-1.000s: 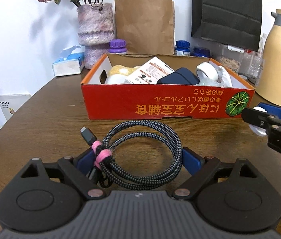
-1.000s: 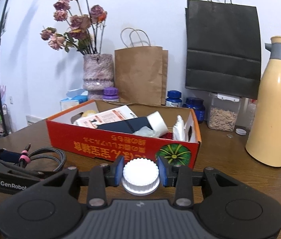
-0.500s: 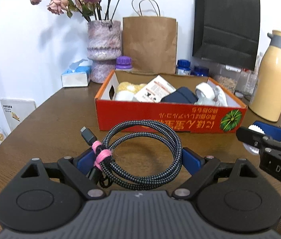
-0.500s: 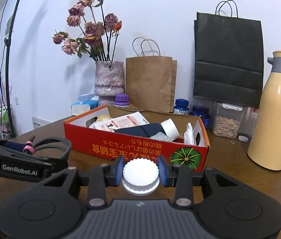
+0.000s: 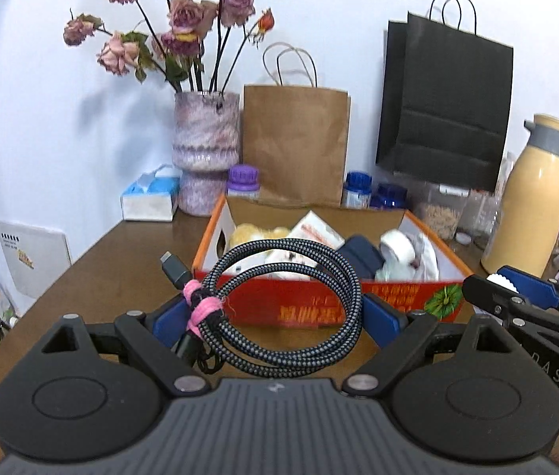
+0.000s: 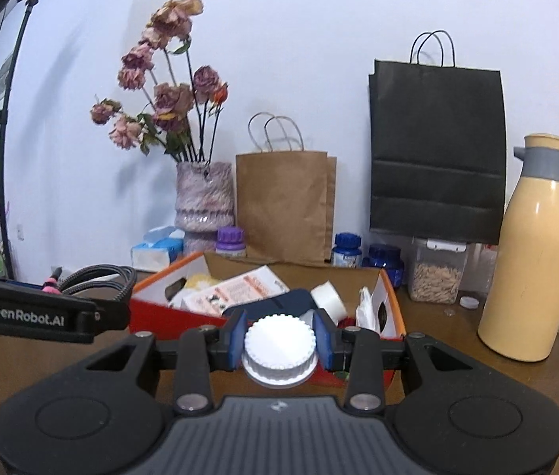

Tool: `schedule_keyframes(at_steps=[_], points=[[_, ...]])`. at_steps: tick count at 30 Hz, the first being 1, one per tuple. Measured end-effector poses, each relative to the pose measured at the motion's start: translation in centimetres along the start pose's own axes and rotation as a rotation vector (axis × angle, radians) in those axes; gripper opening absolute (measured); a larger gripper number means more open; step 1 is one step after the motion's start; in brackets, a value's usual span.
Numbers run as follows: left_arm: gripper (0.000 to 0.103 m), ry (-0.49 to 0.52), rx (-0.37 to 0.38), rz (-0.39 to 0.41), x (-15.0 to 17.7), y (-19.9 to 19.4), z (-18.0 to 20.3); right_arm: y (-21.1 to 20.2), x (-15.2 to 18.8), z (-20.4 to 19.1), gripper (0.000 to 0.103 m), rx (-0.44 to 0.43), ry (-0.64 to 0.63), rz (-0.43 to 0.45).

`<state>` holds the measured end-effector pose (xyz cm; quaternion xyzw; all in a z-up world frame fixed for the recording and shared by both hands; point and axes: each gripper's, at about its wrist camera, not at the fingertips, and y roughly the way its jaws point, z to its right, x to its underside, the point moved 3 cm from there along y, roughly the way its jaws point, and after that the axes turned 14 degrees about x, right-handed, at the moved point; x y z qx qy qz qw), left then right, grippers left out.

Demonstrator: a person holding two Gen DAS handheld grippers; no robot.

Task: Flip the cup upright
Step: 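Carry the black cable and white cap over the red box with both grippers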

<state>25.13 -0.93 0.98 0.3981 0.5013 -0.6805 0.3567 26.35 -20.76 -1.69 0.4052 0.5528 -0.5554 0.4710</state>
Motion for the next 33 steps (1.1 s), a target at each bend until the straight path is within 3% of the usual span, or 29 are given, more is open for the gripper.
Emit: schedule_keyframes(at_steps=[9,33], points=[[0.091,-0.024,0.013,0.028,-2.1,1.2,-0.4,1.1,-2.2,-0.2,0.035,0.029,0.022,0.036],[0.091,-0.07,-0.021,0.022,-5.2,7.2,-2.8,8.7,-4.6,-0.5,0.035,0.029,0.066,0.029]])
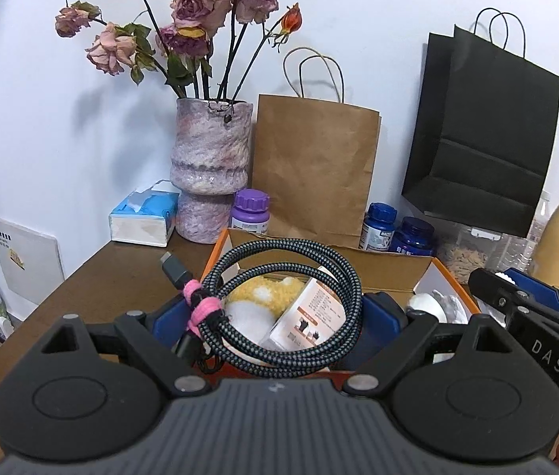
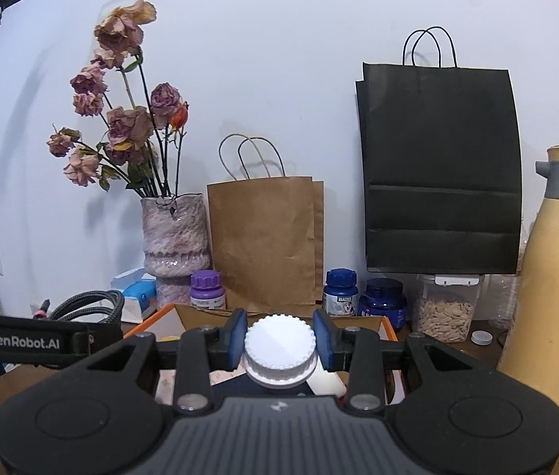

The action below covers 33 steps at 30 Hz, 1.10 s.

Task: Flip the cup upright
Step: 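Carry the black cable and white cap over the red box with both grippers, then lower both grippers into the red box and open them, releasing cable and cap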

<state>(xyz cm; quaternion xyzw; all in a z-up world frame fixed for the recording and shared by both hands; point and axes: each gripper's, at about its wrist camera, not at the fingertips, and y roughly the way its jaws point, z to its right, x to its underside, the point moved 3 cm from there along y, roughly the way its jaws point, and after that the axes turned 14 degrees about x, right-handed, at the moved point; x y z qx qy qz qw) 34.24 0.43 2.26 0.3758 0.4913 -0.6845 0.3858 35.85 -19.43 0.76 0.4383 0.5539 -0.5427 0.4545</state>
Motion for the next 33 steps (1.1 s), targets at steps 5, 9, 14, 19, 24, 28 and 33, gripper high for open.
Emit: schedule_keyframes(at_steps=[5,9,14,19,24,28,33], points=[[0.091,-0.005,-0.008,0.005,-0.8,1.6,-0.3,1.8,-0.3,0.0,0.035,0.002,0.009,-0.006],[0.091,-0.006,-0.009,-0.001,-1.4,3.2,-0.5,3.0,-0.5,-0.1,0.035,0.003,0.004,-0.008],[0.091,0.007,-0.021,-0.015,-1.7,5.2,-0.7,4.9,-0.6,-0.4,0.035,0.0,-0.002,-0.015],[0.091,0.023,-0.033,-0.033,-1.9,7.3,-1.0,6.9,-0.7,-0.6,0.035,-0.008,-0.001,-0.03],[0.091,0.031,-0.044,-0.046,-2.1,9.0,-1.4,8.7,-0.7,-0.8,0.035,-0.01,-0.002,-0.044],[0.091,0.039,-0.049,-0.047,-2.4,9.9,-1.6,9.8,-0.7,-1.0,0.035,-0.01,-0.005,-0.05],[0.091,0.053,-0.048,-0.043,-2.6,10.9,-1.8,10.9,-0.7,-1.1,0.035,-0.006,-0.009,-0.058]])
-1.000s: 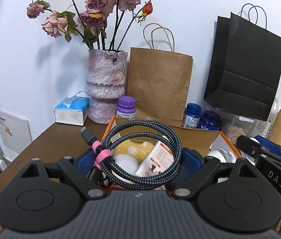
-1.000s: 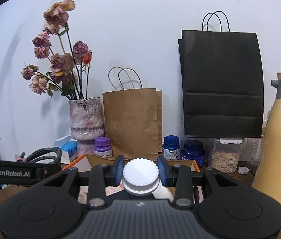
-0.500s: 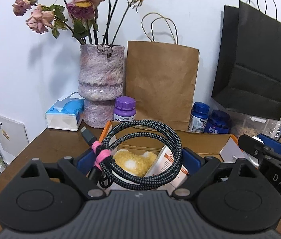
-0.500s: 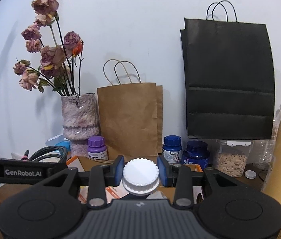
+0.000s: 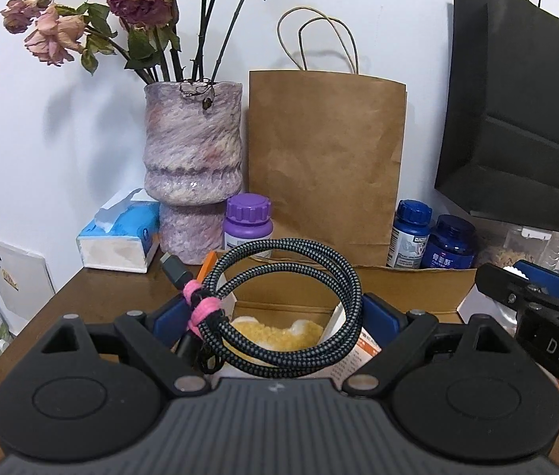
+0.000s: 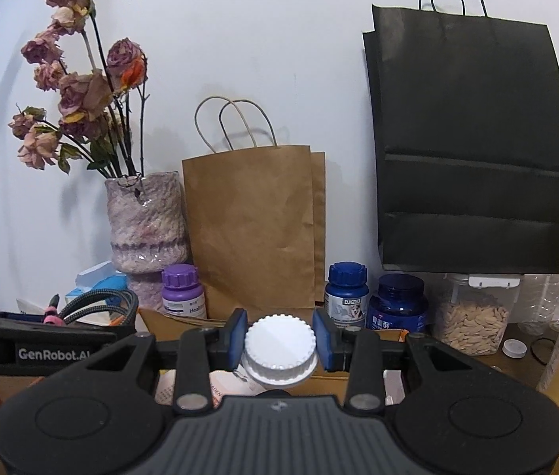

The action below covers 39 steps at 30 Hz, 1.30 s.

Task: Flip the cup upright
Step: 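Lower both grippers into the red box and open them, releasing cable and cap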

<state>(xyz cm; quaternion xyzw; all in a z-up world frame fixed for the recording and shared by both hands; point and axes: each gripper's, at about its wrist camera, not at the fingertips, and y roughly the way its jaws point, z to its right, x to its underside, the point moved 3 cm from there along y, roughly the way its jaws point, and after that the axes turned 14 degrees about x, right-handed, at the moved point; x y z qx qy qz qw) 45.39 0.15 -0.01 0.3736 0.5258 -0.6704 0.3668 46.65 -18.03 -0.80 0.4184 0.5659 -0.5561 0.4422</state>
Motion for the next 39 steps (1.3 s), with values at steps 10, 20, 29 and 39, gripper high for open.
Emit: schedule_keyframes(at_steps=[10,20,29,39], points=[[0.093,0.038,0.004,-0.037,0.6,2.0,0.1,2.1,0.8,0.3,0.035,0.023,0.016,-0.042],[0.103,0.031,0.009,-0.053,0.8,2.3,-0.3,2.8,1.0,2.4,0.095,0.07,0.088,-0.082],[0.103,0.0,0.007,-0.053,0.8,2.1,-0.8,2.6,0.9,2.6,0.103,0.07,0.089,-0.09],[0.103,0.003,0.034,0.002,0.3,-0.2,-0.9,1.3,0.3,2.8,0.103,0.068,0.078,-0.077]])
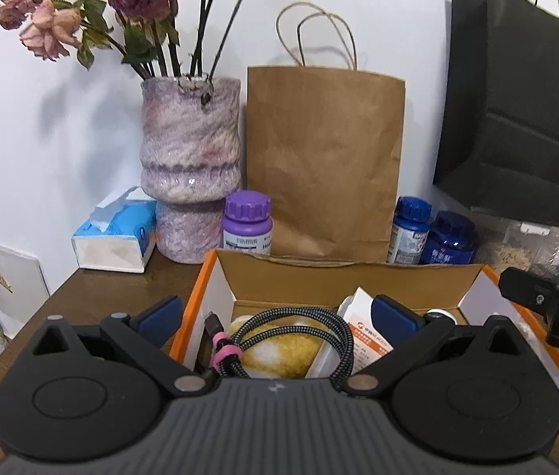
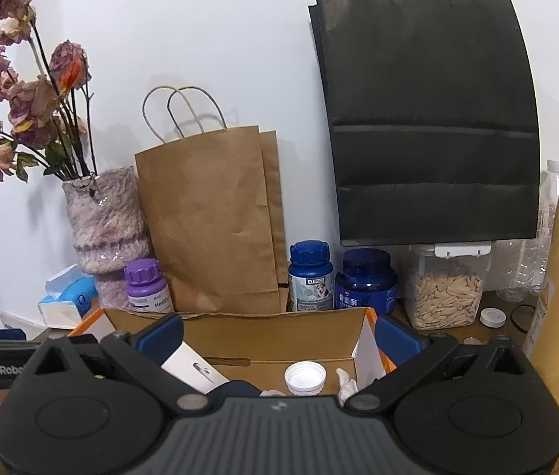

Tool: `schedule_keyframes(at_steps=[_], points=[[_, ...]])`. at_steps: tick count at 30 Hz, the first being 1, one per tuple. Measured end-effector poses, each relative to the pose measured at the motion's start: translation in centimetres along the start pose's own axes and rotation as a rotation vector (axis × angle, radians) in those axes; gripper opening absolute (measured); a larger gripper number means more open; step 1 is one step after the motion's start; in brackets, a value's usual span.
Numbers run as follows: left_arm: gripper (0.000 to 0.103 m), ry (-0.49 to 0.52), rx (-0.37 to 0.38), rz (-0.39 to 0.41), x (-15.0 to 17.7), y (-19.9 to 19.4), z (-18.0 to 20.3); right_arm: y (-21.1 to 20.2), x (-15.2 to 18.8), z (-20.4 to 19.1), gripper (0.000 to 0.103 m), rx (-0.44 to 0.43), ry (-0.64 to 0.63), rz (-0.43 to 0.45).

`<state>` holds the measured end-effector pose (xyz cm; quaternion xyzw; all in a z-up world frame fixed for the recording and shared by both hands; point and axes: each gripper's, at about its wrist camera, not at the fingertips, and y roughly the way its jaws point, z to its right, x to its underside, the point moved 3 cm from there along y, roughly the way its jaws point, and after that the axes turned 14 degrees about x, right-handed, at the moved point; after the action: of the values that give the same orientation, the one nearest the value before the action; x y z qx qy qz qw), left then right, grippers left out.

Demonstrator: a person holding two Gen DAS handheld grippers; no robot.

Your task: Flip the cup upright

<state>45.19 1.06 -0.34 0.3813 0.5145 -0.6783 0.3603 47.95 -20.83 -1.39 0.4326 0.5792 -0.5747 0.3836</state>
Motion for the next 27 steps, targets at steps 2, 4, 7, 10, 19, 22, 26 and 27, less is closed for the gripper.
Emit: schedule_keyframes(at_steps=[2,4,7,10,19,22,26,27], points=[[0.103,-0.002,0.012,0.003,0.0,-0.8,0.1,-0.5,-0.1,0.2,0.103,-0.002,-0.001,0.001],[0.103,0.002,0.022,0.007,0.0,-1.6,0.2,-1.1,-0.2,0.3,0.103,-0.006,-0.007,0.004],[0.103,0.006,0.027,0.009,0.1,-3.0,0.4,-2.3,-0.1,0.5,0.103,-0.006,-0.02,0.007],[0.103,0.006,0.03,0.019,0.2,-4.5,0.3,-3.7,0.0,0.9,0.103,-0.004,-0.024,0.011],[0.103,0.019,0.034,0.022,1.1,-9.0,0.9,-8.6,0.5,2.1,0.103,-0.016,-0.035,0.028],[0.103,0.022,0.031,0.025,1.6,-10.4,1.2,-10.3,0.6,2.3,0.103,-0.02,-0.042,0.035],[0.103,0.018,0.042,0.025,2.5,-12.4,1.5,-12.5,0.9,2.6,0.103,-0.03,-0.044,0.039],[0.103,0.022,0.042,0.024,2.7,-12.7,1.7,-13.0,1.1,2.6,0.103,-0.034,-0.043,0.037]])
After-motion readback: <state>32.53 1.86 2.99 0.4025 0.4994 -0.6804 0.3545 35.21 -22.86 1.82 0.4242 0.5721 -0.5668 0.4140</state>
